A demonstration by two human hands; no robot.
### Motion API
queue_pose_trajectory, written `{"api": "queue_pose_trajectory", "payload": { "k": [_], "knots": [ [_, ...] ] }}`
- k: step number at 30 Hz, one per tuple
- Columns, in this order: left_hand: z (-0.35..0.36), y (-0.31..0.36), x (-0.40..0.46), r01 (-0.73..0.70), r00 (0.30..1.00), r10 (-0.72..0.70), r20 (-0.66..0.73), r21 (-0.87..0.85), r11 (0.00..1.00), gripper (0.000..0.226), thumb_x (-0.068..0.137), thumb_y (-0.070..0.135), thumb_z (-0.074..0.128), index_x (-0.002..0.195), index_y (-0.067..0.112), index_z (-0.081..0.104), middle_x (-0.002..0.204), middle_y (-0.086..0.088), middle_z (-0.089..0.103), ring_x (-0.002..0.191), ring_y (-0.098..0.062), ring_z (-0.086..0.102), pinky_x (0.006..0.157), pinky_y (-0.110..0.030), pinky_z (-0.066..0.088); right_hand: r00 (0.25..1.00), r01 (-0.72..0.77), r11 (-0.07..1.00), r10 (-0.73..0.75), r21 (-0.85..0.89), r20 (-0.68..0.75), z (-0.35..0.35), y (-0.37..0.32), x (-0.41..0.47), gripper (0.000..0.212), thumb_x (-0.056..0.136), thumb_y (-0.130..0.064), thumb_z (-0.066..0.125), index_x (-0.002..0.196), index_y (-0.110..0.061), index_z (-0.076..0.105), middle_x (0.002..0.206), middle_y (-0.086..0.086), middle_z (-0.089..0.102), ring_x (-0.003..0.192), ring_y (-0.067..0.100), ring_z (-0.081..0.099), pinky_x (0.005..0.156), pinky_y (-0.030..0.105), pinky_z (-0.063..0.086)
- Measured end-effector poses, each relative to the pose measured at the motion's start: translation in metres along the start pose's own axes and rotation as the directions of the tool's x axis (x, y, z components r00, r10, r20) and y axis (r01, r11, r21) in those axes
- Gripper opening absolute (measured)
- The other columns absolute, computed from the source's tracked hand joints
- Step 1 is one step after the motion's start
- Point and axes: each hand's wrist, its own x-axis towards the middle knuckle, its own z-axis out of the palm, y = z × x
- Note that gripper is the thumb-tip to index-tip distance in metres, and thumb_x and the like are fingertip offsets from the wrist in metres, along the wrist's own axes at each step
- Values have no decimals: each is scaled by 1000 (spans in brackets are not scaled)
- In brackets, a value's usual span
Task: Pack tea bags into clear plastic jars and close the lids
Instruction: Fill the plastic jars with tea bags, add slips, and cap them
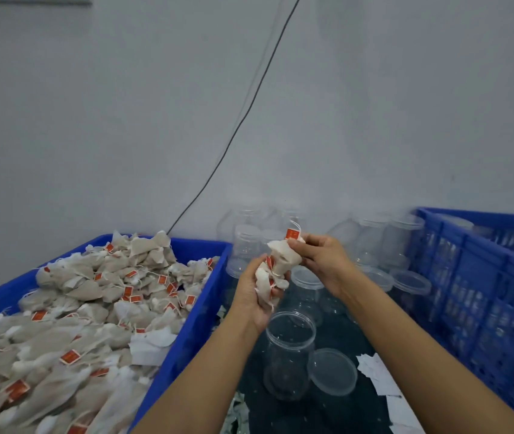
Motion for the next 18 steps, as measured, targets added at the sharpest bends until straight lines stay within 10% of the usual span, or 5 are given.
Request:
{"api": "queue_pose_trajectory", "payload": {
  "k": [7, 14, 18],
  "knots": [
    [-14, -16, 8, -190, 932, 199, -304, 59, 980, 50, 89, 21, 63, 134, 7, 47, 91, -13, 61, 60, -17, 59, 39, -21, 46, 994, 54, 997, -59, -54, -88, -22, 22, -10, 7, 90, -7, 61, 89, -10, 67, 88, 4, 72, 81, 14, 69, 72, 21, 58],
    [-38, -8, 10, -315, 737, 412, -536, 267, 911, 43, 88, 22, 66, 123, 27, 41, 117, -10, 55, 94, -23, 58, 82, -43, 51, 968, 223, 946, -243, -235, -59, -35, 38, -16, 7, 89, -8, 63, 89, -11, 69, 81, -1, 72, 72, 4, 67, 67, 18, 55],
    [-42, -5, 7, -251, 777, 285, -561, 138, 958, 45, 90, 25, 63, 131, 15, 49, 109, -11, 61, 79, -17, 59, 60, -31, 46, 971, 237, 895, -215, -378, 100, -36, 47, -21, 10, 88, -3, 65, 86, -12, 70, 83, 5, 72, 74, 10, 67, 66, 20, 54]
  ]
}}
